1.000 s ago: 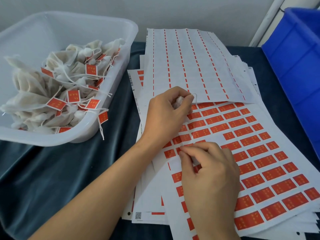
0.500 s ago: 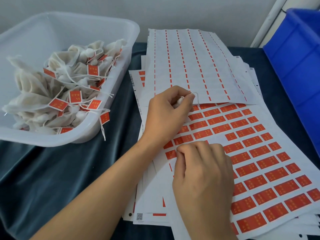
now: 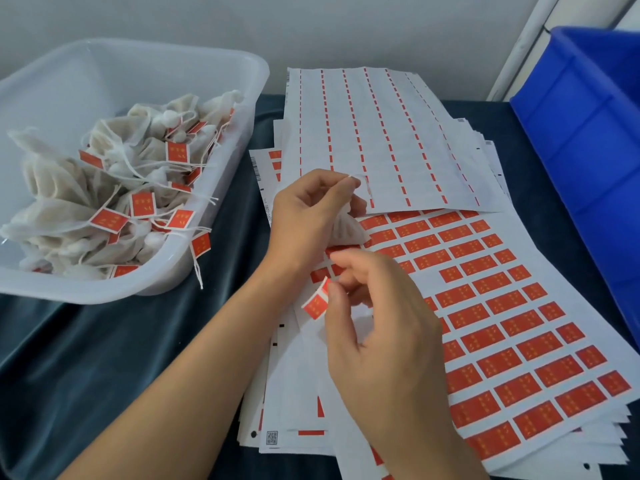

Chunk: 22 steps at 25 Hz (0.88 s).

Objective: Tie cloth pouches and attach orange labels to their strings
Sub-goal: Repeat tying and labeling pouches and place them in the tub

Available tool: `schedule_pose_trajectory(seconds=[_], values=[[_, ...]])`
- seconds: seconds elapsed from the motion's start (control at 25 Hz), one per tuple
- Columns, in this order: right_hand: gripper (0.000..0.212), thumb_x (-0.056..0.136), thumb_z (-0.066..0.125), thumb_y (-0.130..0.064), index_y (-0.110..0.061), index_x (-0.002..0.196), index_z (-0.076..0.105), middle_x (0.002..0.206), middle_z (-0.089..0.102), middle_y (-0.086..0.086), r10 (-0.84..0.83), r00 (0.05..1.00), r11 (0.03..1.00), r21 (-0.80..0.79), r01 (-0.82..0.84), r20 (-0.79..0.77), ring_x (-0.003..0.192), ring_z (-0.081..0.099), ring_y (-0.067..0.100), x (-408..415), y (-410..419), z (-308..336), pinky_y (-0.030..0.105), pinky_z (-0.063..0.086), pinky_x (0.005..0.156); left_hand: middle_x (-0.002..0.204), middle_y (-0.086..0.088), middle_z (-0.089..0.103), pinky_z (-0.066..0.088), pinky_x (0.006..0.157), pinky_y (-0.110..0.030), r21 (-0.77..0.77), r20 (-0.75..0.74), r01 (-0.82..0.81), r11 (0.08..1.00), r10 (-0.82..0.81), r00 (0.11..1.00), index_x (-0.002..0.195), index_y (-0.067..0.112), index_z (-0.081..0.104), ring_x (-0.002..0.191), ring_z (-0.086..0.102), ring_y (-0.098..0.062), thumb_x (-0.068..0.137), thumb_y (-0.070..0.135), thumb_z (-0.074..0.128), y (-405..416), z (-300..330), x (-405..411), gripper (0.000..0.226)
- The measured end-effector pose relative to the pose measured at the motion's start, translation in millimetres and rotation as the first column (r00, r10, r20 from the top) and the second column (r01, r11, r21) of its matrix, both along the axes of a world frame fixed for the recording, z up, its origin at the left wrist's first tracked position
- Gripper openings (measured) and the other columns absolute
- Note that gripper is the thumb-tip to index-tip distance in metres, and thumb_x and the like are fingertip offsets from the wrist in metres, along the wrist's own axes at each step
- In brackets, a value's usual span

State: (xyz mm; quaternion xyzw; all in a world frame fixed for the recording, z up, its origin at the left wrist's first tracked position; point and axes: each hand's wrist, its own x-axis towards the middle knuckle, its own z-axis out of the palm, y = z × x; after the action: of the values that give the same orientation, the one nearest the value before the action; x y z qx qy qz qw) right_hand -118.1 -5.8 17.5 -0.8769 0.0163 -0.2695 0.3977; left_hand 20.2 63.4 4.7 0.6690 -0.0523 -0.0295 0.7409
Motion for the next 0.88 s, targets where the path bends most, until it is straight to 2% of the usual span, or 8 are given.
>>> schedule_pose_trajectory(seconds=[0.2, 0.36, 0.44, 0.52, 0.64, 0.72, 0.8, 0.88], values=[[0.023, 0.096, 0.063, -0.025, -0.02, 0.118, 0.064, 0.102, 0.065, -0.01, 0.037, 0.998, 0.999, -0.032, -0.035, 0.055, 0.09, 0.063, 0.006, 22, -17, 18, 0.013, 0.054, 0.081, 0.087, -0.016, 0.077, 0.055, 0.075, -0.042, -0.071, -0.023, -0.005, 0.997, 0.004, 1.0, 0.096, 0.002, 0.075, 0.078, 0.069, -0.03, 0.099, 0.012, 0.069, 1, 5, -1, 0.013], [0.023, 0.095, 0.068, -0.024, -0.022, 0.118, 0.064, 0.102, 0.065, -0.012, 0.046, 0.994, 0.998, -0.036, -0.043, 0.104, 0.087, 0.064, 0.003, 50, -41, 33, 0.007, 0.051, 0.08, 0.088, -0.012, 0.076, 0.06, 0.071, -0.033, 0.03, 0.063, -0.004, 1.0, 0.002, 0.998, 0.094, 0.005, 0.075, 0.078, 0.071, -0.023, 0.1, 0.014, 0.068, 3, 7, -3, 0.013], [0.025, 0.094, 0.07, -0.025, -0.026, 0.119, 0.064, 0.098, 0.065, -0.016, 0.056, 0.994, 0.996, 0.07, -0.063, 0.097, 0.089, 0.065, 0.001, 65, -54, 36, 0.006, 0.051, 0.078, 0.092, -0.009, 0.078, 0.062, 0.073, -0.03, 0.061, 0.071, -0.016, 0.998, 0.012, 0.997, 0.097, 0.006, 0.075, 0.081, 0.075, -0.023, 0.101, 0.021, 0.068, 2, 8, -5, 0.017], [0.024, 0.093, 0.072, -0.024, -0.028, 0.116, 0.064, 0.096, 0.067, -0.017, 0.098, 0.994, 0.961, 0.256, -0.107, 0.048, 0.094, 0.067, 0.004, 77, -67, 33, 0.013, 0.056, 0.079, 0.09, -0.001, 0.079, 0.061, 0.071, -0.023, 0.096, 0.071, -0.034, 0.995, 0.028, 0.997, 0.097, 0.01, 0.076, 0.08, 0.078, -0.018, 0.102, 0.026, 0.067, 1, 10, -6, 0.019], [0.021, 0.095, 0.07, -0.019, -0.025, 0.116, 0.068, 0.099, 0.072, -0.004, 0.215, 0.976, 0.822, 0.545, -0.162, -0.035, 0.097, 0.071, 0.017, 85, -83, 19, 0.036, 0.062, 0.087, 0.082, 0.001, 0.078, 0.059, 0.073, -0.018, 0.145, 0.121, -0.034, 0.989, 0.016, 0.992, 0.094, 0.014, 0.075, 0.074, 0.076, -0.016, 0.103, 0.025, 0.066, 0, 10, -6, 0.017], [0.019, 0.097, 0.066, -0.019, -0.022, 0.115, 0.07, 0.105, 0.073, 0.005, 0.285, 0.958, 0.707, 0.684, -0.181, -0.041, 0.099, 0.071, 0.026, 86, -89, 10, 0.045, 0.061, 0.089, 0.077, 0.001, 0.076, 0.061, 0.079, -0.022, 0.159, 0.145, -0.027, 0.987, 0.004, 0.989, 0.092, 0.016, 0.075, 0.072, 0.075, -0.017, 0.103, 0.025, 0.066, 0, 10, -6, 0.017], [0.021, 0.095, 0.063, -0.025, -0.022, 0.114, 0.072, 0.106, 0.072, 0.007, 0.333, 0.942, 0.618, 0.764, -0.185, -0.04, 0.099, 0.07, 0.026, 86, -92, 6, 0.041, 0.059, 0.087, 0.075, 0.0, 0.075, 0.063, 0.081, -0.025, 0.168, 0.165, -0.023, 0.985, -0.005, 0.986, 0.091, 0.017, 0.075, 0.071, 0.074, -0.019, 0.103, 0.025, 0.066, 0, 9, -6, 0.017], [0.022, 0.093, 0.062, -0.031, -0.024, 0.109, 0.074, 0.095, 0.072, -0.001, 0.348, 0.936, 0.606, 0.776, -0.175, -0.06, 0.091, 0.067, 0.019, 86, -92, 5, 0.034, 0.056, 0.085, 0.074, 0.0, 0.074, 0.064, 0.08, -0.029, 0.182, 0.187, -0.015, 0.983, -0.02, 0.982, 0.091, 0.018, 0.075, 0.069, 0.072, -0.019, 0.103, 0.025, 0.066, -1, 9, -8, 0.017]])
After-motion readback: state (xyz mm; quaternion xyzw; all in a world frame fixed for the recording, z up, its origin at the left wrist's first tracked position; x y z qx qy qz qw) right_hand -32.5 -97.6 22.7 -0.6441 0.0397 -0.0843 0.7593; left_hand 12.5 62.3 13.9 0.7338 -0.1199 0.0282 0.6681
